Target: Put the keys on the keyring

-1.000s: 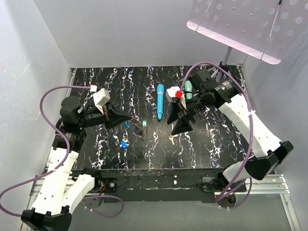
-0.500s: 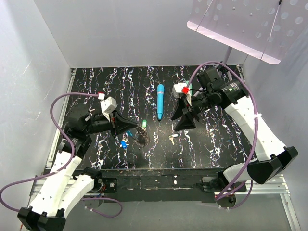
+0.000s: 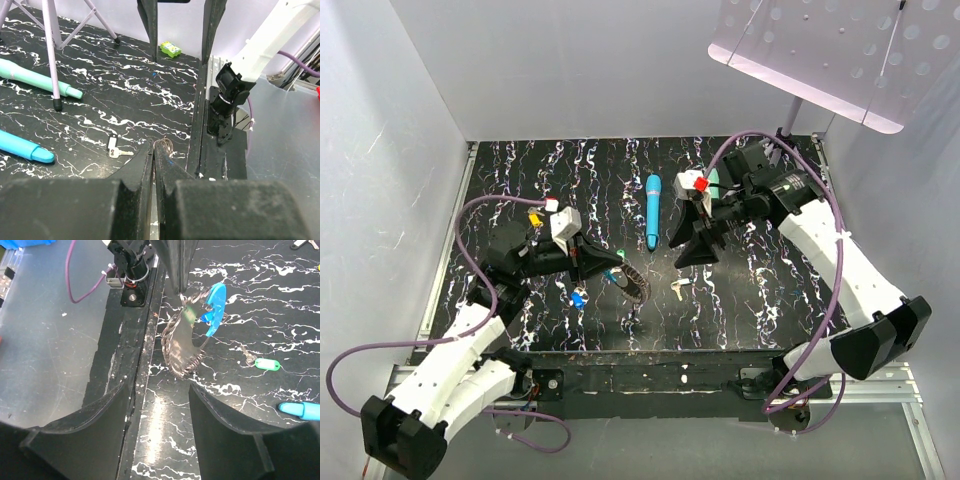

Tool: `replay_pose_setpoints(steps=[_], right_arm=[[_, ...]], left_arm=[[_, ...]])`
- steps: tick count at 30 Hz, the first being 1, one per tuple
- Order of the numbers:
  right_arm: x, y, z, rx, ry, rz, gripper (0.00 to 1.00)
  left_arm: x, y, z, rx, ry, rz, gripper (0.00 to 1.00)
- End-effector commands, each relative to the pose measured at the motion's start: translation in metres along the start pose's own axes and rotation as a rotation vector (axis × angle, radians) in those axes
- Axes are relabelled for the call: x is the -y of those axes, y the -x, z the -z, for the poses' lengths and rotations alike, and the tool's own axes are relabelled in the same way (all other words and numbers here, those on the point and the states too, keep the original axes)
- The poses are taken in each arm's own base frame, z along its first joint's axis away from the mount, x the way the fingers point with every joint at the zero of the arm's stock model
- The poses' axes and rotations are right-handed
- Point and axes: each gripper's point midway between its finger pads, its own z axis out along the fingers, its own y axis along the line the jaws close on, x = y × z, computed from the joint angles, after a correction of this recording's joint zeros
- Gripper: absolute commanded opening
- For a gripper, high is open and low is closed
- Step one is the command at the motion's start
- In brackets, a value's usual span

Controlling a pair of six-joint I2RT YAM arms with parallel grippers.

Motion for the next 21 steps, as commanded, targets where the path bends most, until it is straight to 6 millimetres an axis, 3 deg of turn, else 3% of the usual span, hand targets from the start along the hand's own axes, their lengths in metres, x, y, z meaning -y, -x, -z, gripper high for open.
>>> replay_pose_setpoints(steps=[1,11,21], right_arm=[[0.013,0.01,-0.011,0.065,0.014,0.11,0.59],[0.026,0.004,-0.067,0.018,0.115,0.166,0.48],[0.035,0.004,-0.086,0.002,0.133,0.156,0.41]], left_arm=[[-0.002,0.006,-0.008,0.086,-0.022,-0.113,0.0],[-0.001,-0.007,-0.008,0.143,-0.039,-0.143,0.0],[-0.002,-0.012,-0.008,0.14,-0.035,-0.119,0.0]])
